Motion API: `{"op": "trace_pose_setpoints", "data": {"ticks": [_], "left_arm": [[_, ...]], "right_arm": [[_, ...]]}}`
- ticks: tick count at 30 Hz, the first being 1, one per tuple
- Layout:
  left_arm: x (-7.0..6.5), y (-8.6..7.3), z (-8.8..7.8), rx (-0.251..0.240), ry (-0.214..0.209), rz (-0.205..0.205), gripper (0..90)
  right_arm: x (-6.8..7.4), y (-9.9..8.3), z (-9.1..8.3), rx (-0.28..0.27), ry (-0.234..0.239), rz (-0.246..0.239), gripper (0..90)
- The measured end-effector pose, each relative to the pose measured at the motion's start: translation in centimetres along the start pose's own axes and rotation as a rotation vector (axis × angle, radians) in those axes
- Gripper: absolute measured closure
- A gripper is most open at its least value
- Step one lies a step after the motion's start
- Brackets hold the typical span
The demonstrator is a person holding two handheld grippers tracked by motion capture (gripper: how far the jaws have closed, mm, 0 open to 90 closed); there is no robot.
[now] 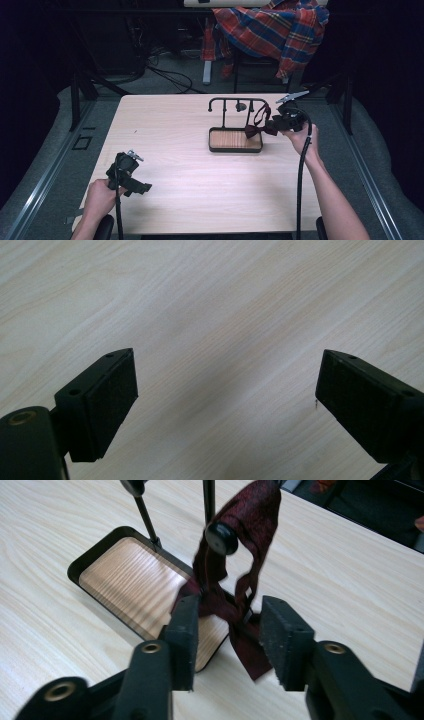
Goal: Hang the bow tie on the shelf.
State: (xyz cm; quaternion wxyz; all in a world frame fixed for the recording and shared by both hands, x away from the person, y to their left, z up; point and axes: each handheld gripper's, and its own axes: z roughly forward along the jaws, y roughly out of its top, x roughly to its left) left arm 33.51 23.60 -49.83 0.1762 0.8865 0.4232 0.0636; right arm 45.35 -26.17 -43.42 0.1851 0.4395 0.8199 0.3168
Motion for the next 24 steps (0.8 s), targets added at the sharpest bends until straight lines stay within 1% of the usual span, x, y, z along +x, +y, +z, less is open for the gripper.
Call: {"op": "trace_pose_setpoints", "data": {"ticks": [2,3,4,6,7,11,12,13,14,15,20,21,22,24], "left_arm": [[0.0,0.0,0.0,0.000,0.001,0.001,10.1],[0.0,0.0,0.0,0.000,0.001,0.001,10.1],[0.0,0.0,0.0,-0.001,0.000,0.002,10.0],[0.0,0.0,-0.1,-0.002,0.002,0.003,10.0],[0.0,-0.1,-0.1,-0.005,0.001,0.002,10.1],[0.0,0.0,-0.1,-0.004,0.003,-0.001,10.0],[0.0,0.0,-0.1,-0.003,0.003,0.002,10.0],[0.0,0.0,-0.1,-0.003,0.002,0.002,10.0],[0.0,0.0,-0.1,-0.002,0.004,0.001,10.0],[0.0,0.0,-0.1,-0.002,0.005,0.000,10.0],[0.1,0.0,-0.1,0.001,-0.002,0.001,10.0],[0.0,0.0,-0.1,0.001,-0.001,0.001,10.0],[0.0,0.0,-0.1,0.002,0.000,0.002,10.0],[0.0,0.0,-0.1,0.002,0.000,0.002,10.0]], "right_arm": [[0.1,-0.2,-0.4,0.006,0.001,0.003,54.0],[0.1,-0.2,-0.4,0.006,0.001,0.003,54.0],[0.3,-0.5,-0.9,0.010,0.012,0.001,48.9],[0.5,-0.8,-1.4,0.017,0.024,-0.006,44.9],[0.5,-1.0,-1.6,0.016,0.021,-0.009,42.5],[0.7,-1.4,-2.1,0.020,0.029,-0.005,38.0],[1.0,-1.6,-2.4,0.020,0.037,-0.007,34.5],[1.1,-1.6,-2.5,0.028,0.040,-0.017,33.6],[1.3,-1.7,-2.6,0.025,0.043,-0.012,32.2],[1.5,-1.9,-2.7,0.025,0.049,-0.016,30.7],[2.2,-2.3,-3.1,0.028,0.051,-0.028,25.9],[2.6,-2.7,-3.3,0.035,0.058,-0.037,24.4],[2.6,-2.7,-3.3,0.035,0.058,-0.037,24.4],[3.1,-3.3,-3.5,0.050,0.059,-0.050,21.6]]}}
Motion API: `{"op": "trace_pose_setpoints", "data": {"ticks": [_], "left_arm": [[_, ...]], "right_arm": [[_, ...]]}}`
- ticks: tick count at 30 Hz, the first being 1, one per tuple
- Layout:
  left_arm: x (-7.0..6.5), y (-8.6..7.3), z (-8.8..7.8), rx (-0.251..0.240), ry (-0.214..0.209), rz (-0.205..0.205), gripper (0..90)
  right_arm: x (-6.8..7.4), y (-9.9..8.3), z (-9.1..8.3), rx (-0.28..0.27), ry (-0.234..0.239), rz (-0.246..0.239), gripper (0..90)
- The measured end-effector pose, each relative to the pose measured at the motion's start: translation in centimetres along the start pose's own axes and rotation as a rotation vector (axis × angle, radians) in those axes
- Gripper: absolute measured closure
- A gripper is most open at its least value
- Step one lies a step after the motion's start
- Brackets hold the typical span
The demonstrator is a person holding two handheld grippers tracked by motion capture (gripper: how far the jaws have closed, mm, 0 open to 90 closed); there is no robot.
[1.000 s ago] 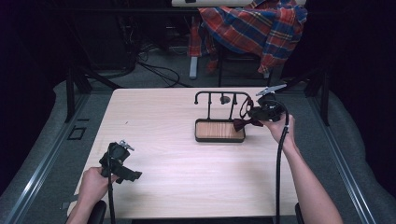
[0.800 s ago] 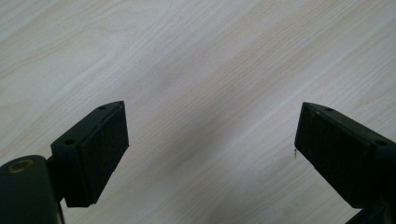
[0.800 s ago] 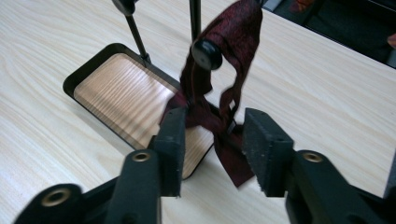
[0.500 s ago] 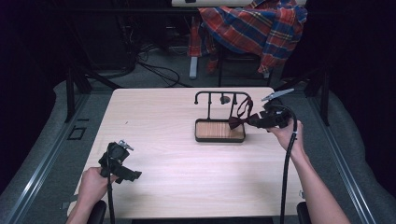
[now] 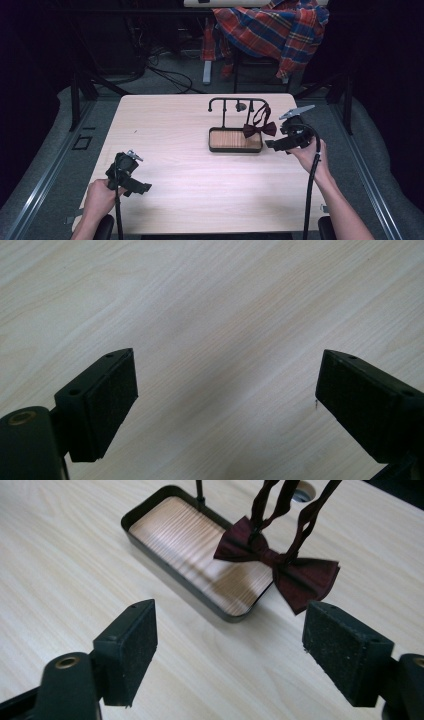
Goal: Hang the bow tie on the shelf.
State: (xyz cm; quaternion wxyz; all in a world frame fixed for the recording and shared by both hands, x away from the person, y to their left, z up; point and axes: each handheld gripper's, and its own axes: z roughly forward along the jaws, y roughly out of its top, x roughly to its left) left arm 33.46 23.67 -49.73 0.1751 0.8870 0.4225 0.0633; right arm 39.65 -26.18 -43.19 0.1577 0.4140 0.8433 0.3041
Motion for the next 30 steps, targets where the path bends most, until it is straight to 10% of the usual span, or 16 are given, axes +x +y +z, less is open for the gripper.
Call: {"op": "trace_pose_setpoints", "data": {"ticks": [17,30], "left_arm": [[-0.1,0.0,0.1,0.002,0.002,0.002,10.0],[-0.2,0.1,0.3,0.008,0.000,-0.002,10.0]], "right_arm": [[2.6,-3.7,1.0,0.102,0.038,-0.042,10.2],[5.5,-7.1,3.4,0.336,0.084,-0.158,5.6]]}}
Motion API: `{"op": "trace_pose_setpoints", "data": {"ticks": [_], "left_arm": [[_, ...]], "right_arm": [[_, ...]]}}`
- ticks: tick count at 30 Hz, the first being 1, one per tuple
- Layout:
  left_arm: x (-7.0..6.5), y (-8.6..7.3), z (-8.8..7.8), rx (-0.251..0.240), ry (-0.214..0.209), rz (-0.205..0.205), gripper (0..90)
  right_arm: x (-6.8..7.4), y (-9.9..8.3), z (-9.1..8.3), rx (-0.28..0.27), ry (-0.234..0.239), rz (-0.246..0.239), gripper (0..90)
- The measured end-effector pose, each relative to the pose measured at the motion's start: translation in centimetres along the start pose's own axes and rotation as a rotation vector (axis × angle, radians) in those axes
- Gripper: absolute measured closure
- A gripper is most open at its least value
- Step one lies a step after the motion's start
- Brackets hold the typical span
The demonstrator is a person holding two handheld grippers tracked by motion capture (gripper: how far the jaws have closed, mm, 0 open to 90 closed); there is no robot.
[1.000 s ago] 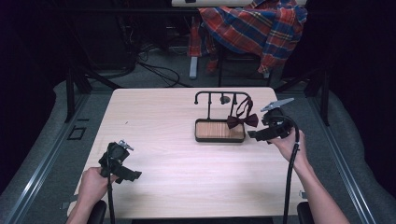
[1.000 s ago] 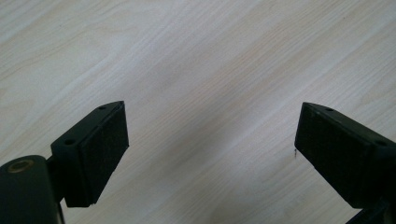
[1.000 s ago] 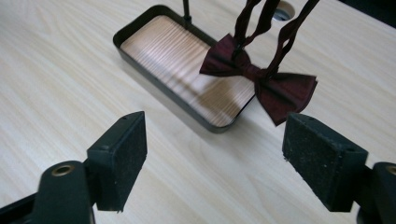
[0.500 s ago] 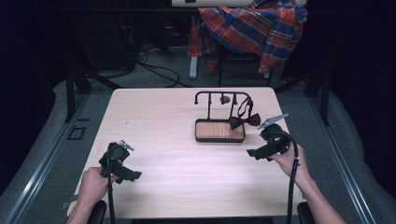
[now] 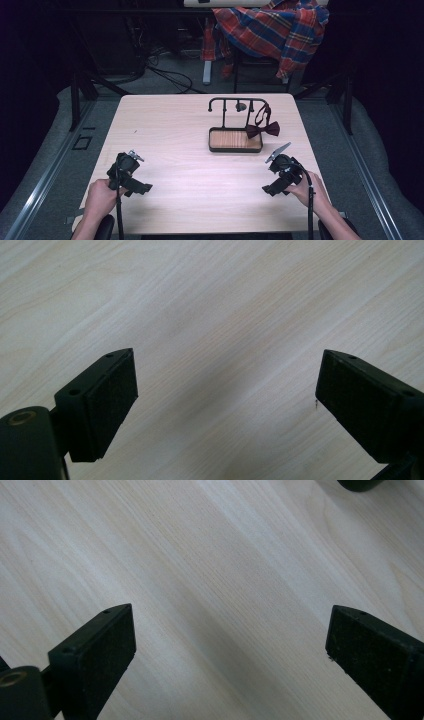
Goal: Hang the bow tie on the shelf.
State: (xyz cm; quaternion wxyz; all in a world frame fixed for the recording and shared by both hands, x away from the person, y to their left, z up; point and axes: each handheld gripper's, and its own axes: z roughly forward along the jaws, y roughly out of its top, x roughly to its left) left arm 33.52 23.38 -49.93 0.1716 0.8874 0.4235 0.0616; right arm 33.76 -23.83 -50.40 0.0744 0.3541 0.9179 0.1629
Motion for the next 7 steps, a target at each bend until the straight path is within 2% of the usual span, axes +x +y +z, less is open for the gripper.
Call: {"op": "trace_pose_setpoints", "data": {"ticks": [2,3,4,7], "left_arm": [[0.03,-0.02,-0.03,0.001,0.000,0.000,10.0],[0.05,-0.04,0.00,-0.003,0.002,-0.002,10.0],[0.05,-0.04,0.00,-0.003,0.002,-0.002,10.0],[0.08,0.01,0.03,0.005,0.002,-0.001,10.0]], "right_arm": [[-0.22,0.01,0.12,-0.001,0.001,0.002,5.7],[-0.28,-0.08,0.26,-0.019,-0.003,0.018,5.7],[-0.55,-0.05,0.12,-0.001,-0.010,0.005,5.8],[-0.85,-0.10,0.13,0.003,-0.012,0.011,6.3]]}}
